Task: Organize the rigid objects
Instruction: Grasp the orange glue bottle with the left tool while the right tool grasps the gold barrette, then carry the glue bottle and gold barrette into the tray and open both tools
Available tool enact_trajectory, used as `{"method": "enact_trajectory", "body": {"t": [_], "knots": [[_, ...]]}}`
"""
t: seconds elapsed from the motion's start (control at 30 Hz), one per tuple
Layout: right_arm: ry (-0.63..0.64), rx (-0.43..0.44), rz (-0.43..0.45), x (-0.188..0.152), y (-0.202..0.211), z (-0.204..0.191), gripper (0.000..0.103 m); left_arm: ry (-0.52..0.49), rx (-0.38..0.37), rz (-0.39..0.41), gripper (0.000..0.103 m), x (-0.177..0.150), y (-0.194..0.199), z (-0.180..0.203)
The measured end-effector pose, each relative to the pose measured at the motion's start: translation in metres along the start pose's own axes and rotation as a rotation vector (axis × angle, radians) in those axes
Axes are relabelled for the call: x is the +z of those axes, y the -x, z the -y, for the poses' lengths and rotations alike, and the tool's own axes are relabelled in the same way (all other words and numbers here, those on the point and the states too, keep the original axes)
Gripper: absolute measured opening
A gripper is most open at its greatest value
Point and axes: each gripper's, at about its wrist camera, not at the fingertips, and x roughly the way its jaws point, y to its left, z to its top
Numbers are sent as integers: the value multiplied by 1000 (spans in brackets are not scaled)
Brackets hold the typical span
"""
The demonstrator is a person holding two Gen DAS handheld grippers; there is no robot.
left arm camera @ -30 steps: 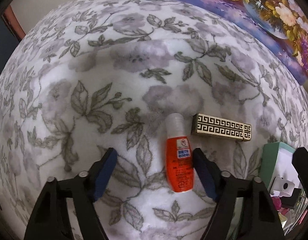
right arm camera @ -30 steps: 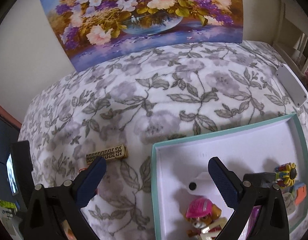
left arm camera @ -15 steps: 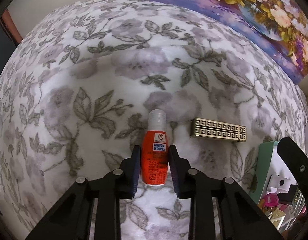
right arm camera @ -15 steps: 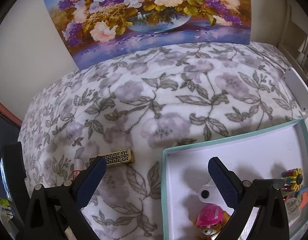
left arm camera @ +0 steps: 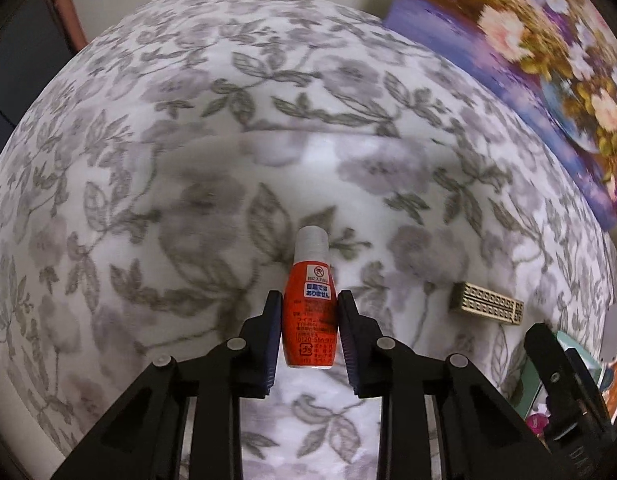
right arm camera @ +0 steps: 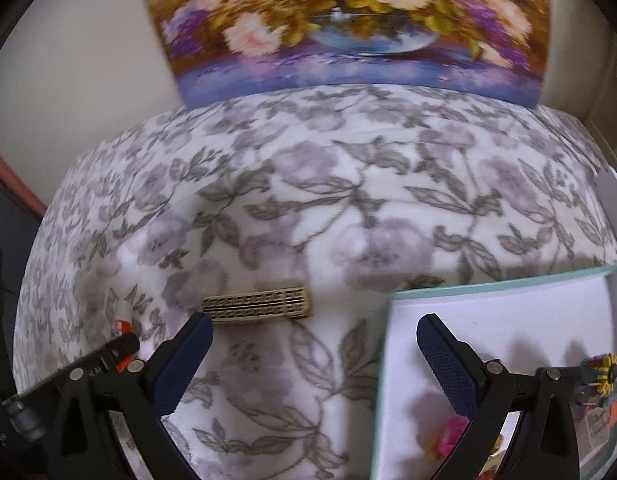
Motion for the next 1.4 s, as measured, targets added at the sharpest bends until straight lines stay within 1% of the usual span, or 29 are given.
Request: {"method": "enact_trajectory", "body": {"t": [0.1,0.17,0.3,0.43,0.67,0.73,0.8,0.87,0.93,0.97,1.0,1.23,1.4], "knots": [[35,-4,-1,0,-5,-13,103,28,-3,2,29,3,2,-13],[52,-1,-9,0,-10,-20,103,37,-7,4,29,3,2,-15],[84,-23,-34,-2,-22,-31,103,53,-19,2,29,2,1,-17],[86,-43,-57,0,-34,-34,103,63,-23,-1,29,3,-3,-20],[79,-49,-91,4,-52,-37,103,71,-23,-8,29,2,-2,-26],[80,-52,-99,4,-56,-39,101,71,-21,-8,29,2,-3,-27],[85,-51,-105,4,-58,-41,95,71,-19,-8,29,4,-4,-26],[97,-59,-106,4,-60,-44,93,71,-18,-9,29,4,-5,-26],[108,-68,-104,3,-61,-46,90,73,-20,-9,29,3,-5,-25],[113,-73,-102,3,-61,-46,86,73,-20,-8,29,3,-5,-25],[120,-80,-101,3,-60,-47,84,71,-19,-5,29,3,-4,-25],[113,-57,-108,-1,-53,-44,84,61,-11,16,29,3,7,-21],[98,-46,-90,-7,-31,-39,84,41,-31,53,27,0,28,-14]]}}
